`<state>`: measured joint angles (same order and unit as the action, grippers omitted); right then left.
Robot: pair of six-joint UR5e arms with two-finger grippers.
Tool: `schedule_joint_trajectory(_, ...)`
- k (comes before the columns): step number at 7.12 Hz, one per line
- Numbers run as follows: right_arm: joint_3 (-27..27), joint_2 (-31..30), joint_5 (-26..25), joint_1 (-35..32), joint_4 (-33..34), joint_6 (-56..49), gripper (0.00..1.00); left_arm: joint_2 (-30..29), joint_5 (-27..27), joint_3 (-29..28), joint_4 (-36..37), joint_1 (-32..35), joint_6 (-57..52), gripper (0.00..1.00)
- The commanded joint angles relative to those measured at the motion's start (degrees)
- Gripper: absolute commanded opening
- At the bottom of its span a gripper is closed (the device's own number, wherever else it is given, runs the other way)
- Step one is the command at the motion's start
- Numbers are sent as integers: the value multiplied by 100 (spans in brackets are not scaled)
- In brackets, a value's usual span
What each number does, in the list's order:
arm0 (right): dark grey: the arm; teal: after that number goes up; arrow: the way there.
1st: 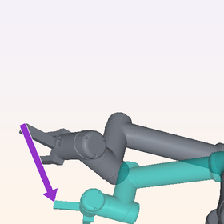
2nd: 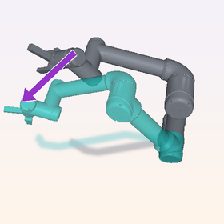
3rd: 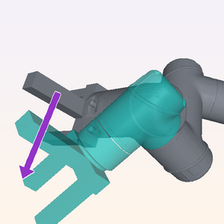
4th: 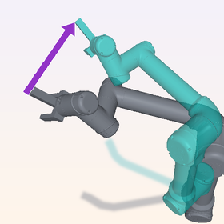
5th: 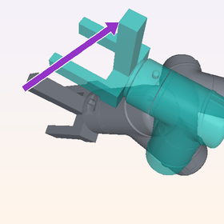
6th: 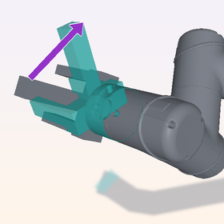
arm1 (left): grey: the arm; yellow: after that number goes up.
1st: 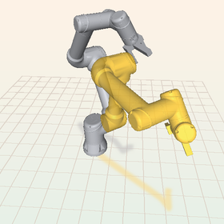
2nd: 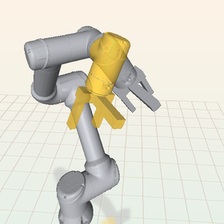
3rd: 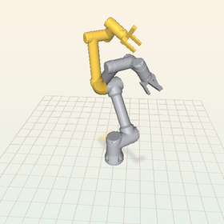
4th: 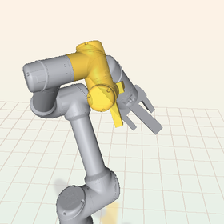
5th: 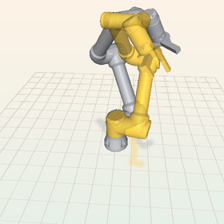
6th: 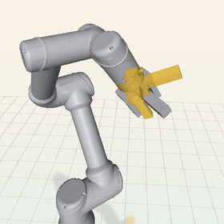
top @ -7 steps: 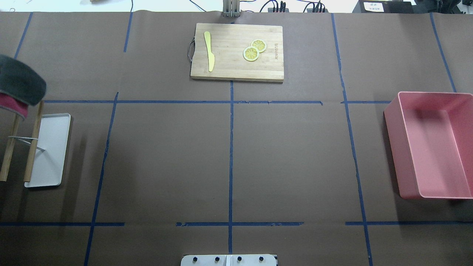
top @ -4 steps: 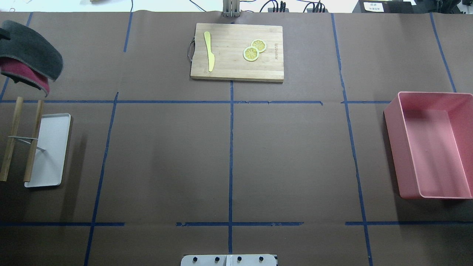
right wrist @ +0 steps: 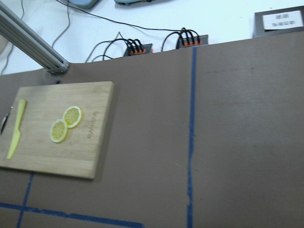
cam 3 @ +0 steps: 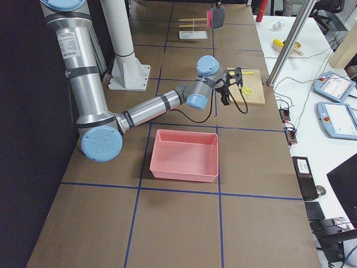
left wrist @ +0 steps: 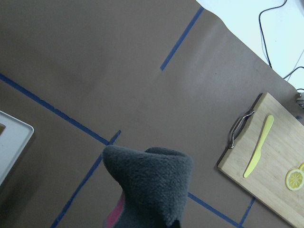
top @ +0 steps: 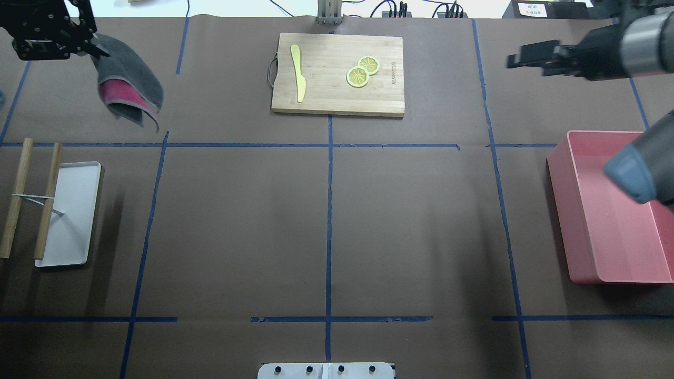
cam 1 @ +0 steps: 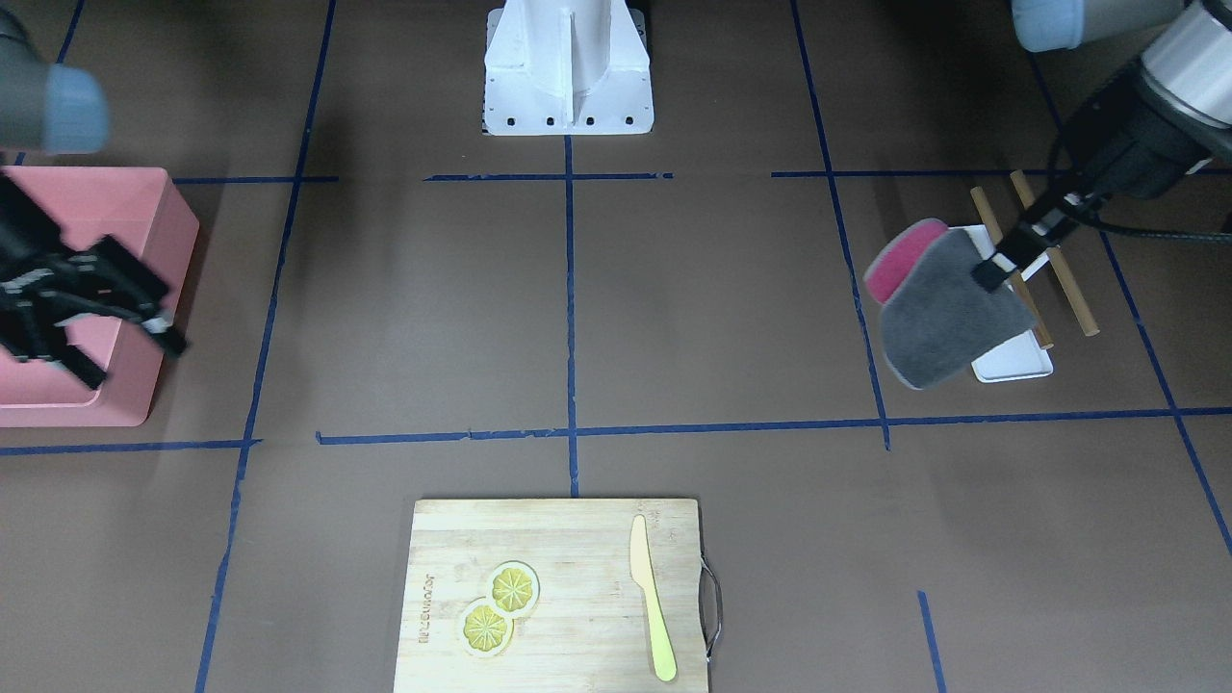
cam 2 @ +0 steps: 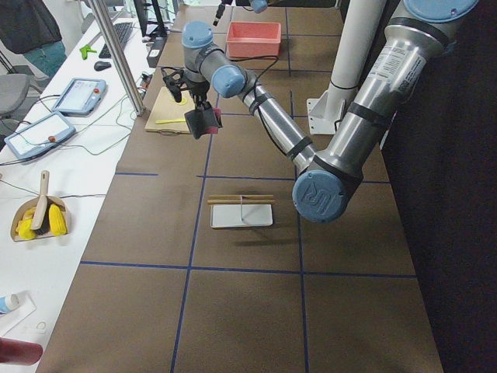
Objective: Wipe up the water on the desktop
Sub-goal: 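Carry the towel to table center with left gripper while right gripper approaches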
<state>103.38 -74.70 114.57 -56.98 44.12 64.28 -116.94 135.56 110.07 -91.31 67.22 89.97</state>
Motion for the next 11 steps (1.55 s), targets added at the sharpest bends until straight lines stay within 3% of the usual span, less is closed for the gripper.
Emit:
schedule_joint_trajectory(1,409,524,-1519,1376,-123,-28,100,-336,-439,-64,-413,-427,1482,3)
schedule_joint_trajectory(2,490,692,-2108,1940,-36,-673,100,-434,-878,-73,-405,-751,1767,3)
schedule_joint_trajectory(4,814,816,-3436,2794,699,-2151,100,-644,-1232,-152,-309,-1156,1805,3)
schedule_joint_trajectory(6,860,1507,-4464,3436,1876,-2252,100,-1065,-1479,-362,-194,-1570,2144,3)
schedule_joint_trajectory(11,868,1546,-4522,3597,1916,-2244,99,-1734,-1629,-521,-194,-2309,2779,3)
